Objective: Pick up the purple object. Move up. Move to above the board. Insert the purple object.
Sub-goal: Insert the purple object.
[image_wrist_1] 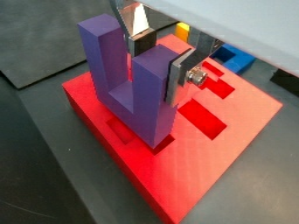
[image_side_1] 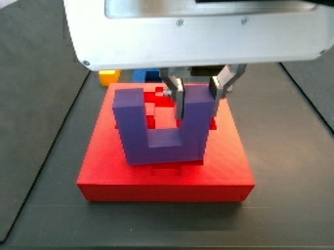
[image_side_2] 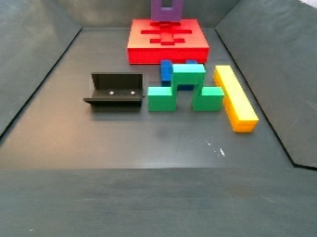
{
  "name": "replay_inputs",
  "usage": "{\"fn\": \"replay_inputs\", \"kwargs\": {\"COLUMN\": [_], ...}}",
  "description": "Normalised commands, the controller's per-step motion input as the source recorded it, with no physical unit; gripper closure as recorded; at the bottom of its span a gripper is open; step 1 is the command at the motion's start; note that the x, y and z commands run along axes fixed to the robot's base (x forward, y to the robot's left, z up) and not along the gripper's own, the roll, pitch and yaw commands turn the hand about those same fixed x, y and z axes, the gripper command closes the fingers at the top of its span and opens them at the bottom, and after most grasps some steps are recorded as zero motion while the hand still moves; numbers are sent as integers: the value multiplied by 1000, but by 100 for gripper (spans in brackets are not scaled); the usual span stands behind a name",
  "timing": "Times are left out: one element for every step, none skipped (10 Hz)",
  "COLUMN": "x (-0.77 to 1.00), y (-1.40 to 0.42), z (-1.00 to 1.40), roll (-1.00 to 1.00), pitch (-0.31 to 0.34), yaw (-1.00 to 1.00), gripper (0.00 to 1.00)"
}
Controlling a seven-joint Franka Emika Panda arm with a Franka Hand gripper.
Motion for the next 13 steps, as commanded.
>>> {"fn": "replay_inputs", "kwargs": {"x": [143,191,200,171,83,0,-20,-257,-571,-414,-194,74,346], "y": [-11,0,160,200,194,249,31,0,-11,-146,-154,-226,-286], "z": [-203,-226,-146,-103,-66,-11,-123,-120,0,0,0,-240,-363], "roll": [0,1,0,10,0,0,0,-39,-31,0,47,127,111], "pitch": [60,59,54,54,41,11,0,-27,-97,-106,-84,-31,-30], "yaw": [-277,-183,-94,-57,-31,-17,-11,-26,-89,0,0,86,120], "gripper": [100,100,100,100,100,100,100,100,100,100,100,100,100]}}
